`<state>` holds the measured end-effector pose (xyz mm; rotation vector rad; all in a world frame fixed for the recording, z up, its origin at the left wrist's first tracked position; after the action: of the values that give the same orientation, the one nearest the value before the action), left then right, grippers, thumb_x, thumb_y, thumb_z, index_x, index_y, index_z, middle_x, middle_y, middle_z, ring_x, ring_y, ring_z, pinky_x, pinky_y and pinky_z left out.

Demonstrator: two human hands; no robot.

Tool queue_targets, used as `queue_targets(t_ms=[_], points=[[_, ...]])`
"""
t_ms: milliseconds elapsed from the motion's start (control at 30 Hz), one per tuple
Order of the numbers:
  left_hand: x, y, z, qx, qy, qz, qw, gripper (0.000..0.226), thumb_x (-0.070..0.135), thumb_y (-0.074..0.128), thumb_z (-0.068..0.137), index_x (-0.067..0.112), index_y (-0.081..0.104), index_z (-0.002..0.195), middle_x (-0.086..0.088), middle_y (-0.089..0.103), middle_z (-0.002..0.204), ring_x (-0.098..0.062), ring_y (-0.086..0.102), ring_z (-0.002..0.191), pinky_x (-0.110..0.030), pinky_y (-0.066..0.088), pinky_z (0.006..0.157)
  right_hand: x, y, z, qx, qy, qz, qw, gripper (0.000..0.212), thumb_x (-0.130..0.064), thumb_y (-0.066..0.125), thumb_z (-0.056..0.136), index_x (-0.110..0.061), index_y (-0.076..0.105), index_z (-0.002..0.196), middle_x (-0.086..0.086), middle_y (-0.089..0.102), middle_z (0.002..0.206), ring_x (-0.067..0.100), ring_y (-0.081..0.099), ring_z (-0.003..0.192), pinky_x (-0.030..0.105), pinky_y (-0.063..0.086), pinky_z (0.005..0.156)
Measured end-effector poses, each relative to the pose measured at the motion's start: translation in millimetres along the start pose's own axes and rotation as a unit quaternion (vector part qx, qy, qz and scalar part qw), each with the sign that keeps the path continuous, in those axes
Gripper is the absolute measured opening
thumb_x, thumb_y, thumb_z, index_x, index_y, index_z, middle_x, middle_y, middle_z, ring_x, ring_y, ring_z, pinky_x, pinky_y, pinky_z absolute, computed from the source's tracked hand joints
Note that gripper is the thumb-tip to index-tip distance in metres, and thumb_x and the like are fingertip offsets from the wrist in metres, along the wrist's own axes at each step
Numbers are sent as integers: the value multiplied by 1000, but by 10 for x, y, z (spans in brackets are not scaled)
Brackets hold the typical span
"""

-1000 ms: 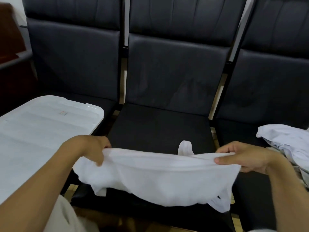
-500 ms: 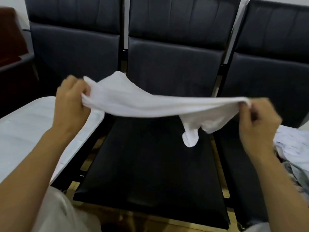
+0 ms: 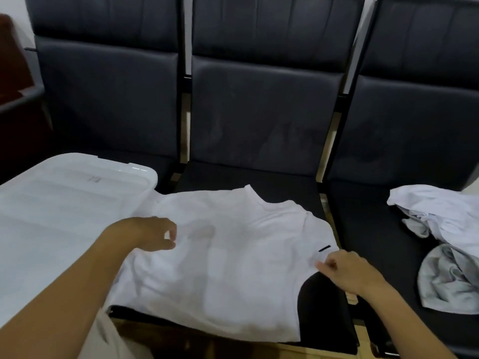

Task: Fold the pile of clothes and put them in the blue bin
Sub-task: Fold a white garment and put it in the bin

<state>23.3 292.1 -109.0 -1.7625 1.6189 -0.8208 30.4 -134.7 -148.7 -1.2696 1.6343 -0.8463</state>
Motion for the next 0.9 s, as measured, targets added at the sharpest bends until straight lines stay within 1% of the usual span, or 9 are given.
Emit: queue_targets(t_ms=[100, 200, 333, 400, 500, 567, 667, 700, 900], points=[[517, -67, 160, 19, 67, -4, 998, 24, 40, 48, 101, 31, 55, 121, 5, 49, 115, -18, 56, 107, -29, 47, 92, -76, 58, 202, 41, 103, 112, 987, 47, -61, 50, 92, -16, 54, 77, 3, 60, 79, 18, 62, 74, 34, 51, 71], [1076, -66, 387, 79, 170, -59, 981, 20, 34, 49, 101, 28, 57, 117, 3, 54, 117, -18, 57, 104, -29, 49, 90, -78, 96, 392, 90, 160, 88, 979, 58, -62, 47, 94, -9, 52, 118, 11, 60, 112, 27, 62, 102, 36, 47, 81], [1700, -56, 677, 93, 258, -183, 944, 15, 40, 54, 99, 35, 56, 113, 11, 56, 111, -10, 57, 102, -21, 48, 83, 20, 98, 588, -39, 215, 342, 914, 74, -55, 50, 95, -15, 24, 152, 12, 43, 146, 32, 47, 129, 43, 41, 102], [2022, -126, 889, 97, 270, -200, 937, 21, 43, 56, 97, 38, 52, 116, 13, 54, 116, -10, 55, 107, -24, 49, 91, 81, 122, 657, -42, 202, 446, 871, 63, -45, 57, 96, -20, 32, 149, 6, 48, 142, 23, 53, 119, 37, 43, 97], [2517, -273, 1199, 118, 268, -143, 946, 51, 46, 60, 93, 35, 38, 138, 7, 43, 139, -17, 44, 128, -39, 40, 108, 179, 106, 745, 118, 121, 534, 828, 34, -12, 65, 92, -27, 53, 119, -10, 58, 103, 10, 60, 91, 22, 48, 65], [2802, -375, 1385, 133, 238, -90, 958, 70, 47, 63, 91, 30, 28, 148, 1, 35, 150, -24, 37, 137, -46, 34, 112, 320, 36, 797, 177, 122, 623, 752, 35, 0, 64, 89, -21, 57, 116, -3, 65, 102, 18, 67, 96, 25, 52, 64], [3012, -473, 1653, 112, 155, -25, 981, 75, 55, 63, 89, 22, 32, 148, -5, 41, 149, -28, 44, 134, -47, 37, 110, 506, -200, 753, 139, 95, 809, 562, 40, 6, 63, 87, -19, 57, 118, 11, 70, 104, 27, 70, 95, 38, 58, 71], [3066, -499, 1713, 107, 132, -13, 985, 67, 54, 64, 88, 20, 41, 141, -6, 47, 142, -28, 50, 127, -45, 42, 107, 615, -263, 734, 128, 69, 822, 550, 42, 6, 63, 86, -20, 57, 118, 10, 71, 101, 27, 71, 92, 38, 58, 70], [3209, -713, 1784, 115, 32, -45, 992, 37, 39, 65, 90, 17, 53, 116, -5, 54, 113, -26, 57, 104, -37, 50, 89, 1082, -288, 640, 175, 56, 404, 896, 27, 1, 65, 80, -26, 71, 83, -3, 62, 63, 13, 57, 57, 20, 46, 51]])
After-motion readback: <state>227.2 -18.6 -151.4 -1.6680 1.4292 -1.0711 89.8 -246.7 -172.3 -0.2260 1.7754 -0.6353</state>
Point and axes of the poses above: each hand's wrist, its own z-axis towards the middle knuckle, its own y-axis out of the palm, x = y × z, the point moved 1 cm from there along z, towards the middle knuckle
